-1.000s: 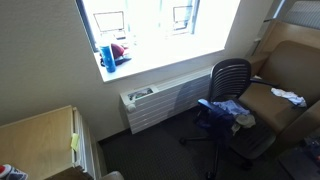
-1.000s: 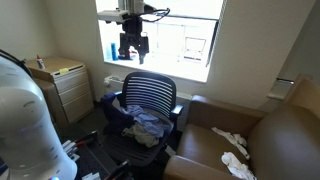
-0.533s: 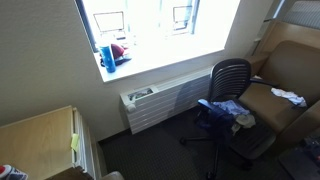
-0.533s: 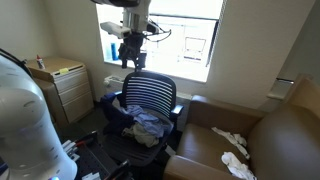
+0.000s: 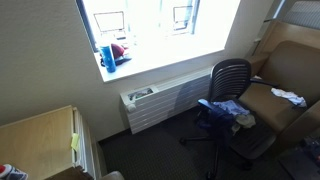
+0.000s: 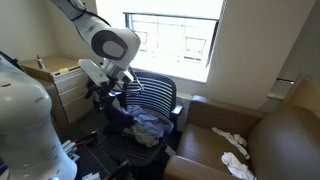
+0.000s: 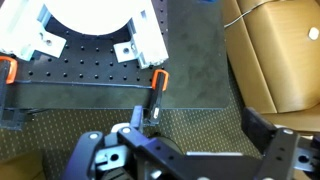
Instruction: Move the t-shirt from the armrest to the seat of the chair
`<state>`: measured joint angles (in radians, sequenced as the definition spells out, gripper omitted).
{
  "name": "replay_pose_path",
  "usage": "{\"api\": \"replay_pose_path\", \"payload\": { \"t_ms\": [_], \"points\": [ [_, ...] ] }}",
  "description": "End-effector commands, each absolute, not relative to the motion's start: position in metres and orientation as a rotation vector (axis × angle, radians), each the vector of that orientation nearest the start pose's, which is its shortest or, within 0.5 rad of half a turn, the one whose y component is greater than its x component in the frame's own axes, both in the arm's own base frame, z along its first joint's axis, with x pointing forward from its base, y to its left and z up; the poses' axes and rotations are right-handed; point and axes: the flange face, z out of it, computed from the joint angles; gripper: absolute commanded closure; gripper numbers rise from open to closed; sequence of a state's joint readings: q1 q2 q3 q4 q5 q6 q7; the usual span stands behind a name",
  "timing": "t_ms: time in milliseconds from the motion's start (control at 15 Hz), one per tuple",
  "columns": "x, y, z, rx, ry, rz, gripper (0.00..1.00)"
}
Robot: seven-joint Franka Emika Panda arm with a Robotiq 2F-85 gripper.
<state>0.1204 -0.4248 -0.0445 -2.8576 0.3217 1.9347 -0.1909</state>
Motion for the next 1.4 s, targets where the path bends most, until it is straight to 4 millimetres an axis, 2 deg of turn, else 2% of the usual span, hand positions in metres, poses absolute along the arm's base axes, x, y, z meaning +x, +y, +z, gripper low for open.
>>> {"api": "replay_pose_path", "payload": {
  "t_ms": [0,67,133,200,267,467,533,667,733,800,867,933,1000,1133,1200,1267,1333],
  "points": [
    [0.288,0.033,0.296,-2.827,-0.023,0.624,0.0],
    [0.294,0.024,0.298,-2.865,0.067,0.604,0.0],
    [0.303,0.019,0.29,-2.862,0.156,0.615,0.0],
    [0.313,0.021,0.278,-2.856,0.244,0.604,0.0],
    [0.32,0.035,0.257,-2.829,0.342,0.613,0.0],
    [0.341,0.097,0.232,-2.72,0.583,0.672,0.0],
    [0.346,0.121,0.224,-2.714,0.615,0.7,0.0],
    [0.354,0.174,0.213,-2.733,0.607,0.731,0.0],
    [0.36,0.2,0.209,-2.703,0.549,0.793,0.0],
    [0.344,0.163,0.222,-2.739,0.566,0.722,0.0],
    [0.347,0.185,0.218,-2.736,0.544,0.747,0.0],
    [0.35,0.199,0.214,-2.737,0.53,0.764,0.0],
    [0.353,0.204,0.211,-2.736,0.526,0.774,0.0],
    [0.346,0.187,0.223,-2.859,0.511,0.697,0.0],
    [0.356,0.181,0.22,-2.853,0.561,0.653,0.0],
    [0.375,0.175,0.208,-2.761,0.7,0.652,0.0],
    [0.387,0.172,0.199,-2.729,0.768,0.642,0.0]
  ]
}}
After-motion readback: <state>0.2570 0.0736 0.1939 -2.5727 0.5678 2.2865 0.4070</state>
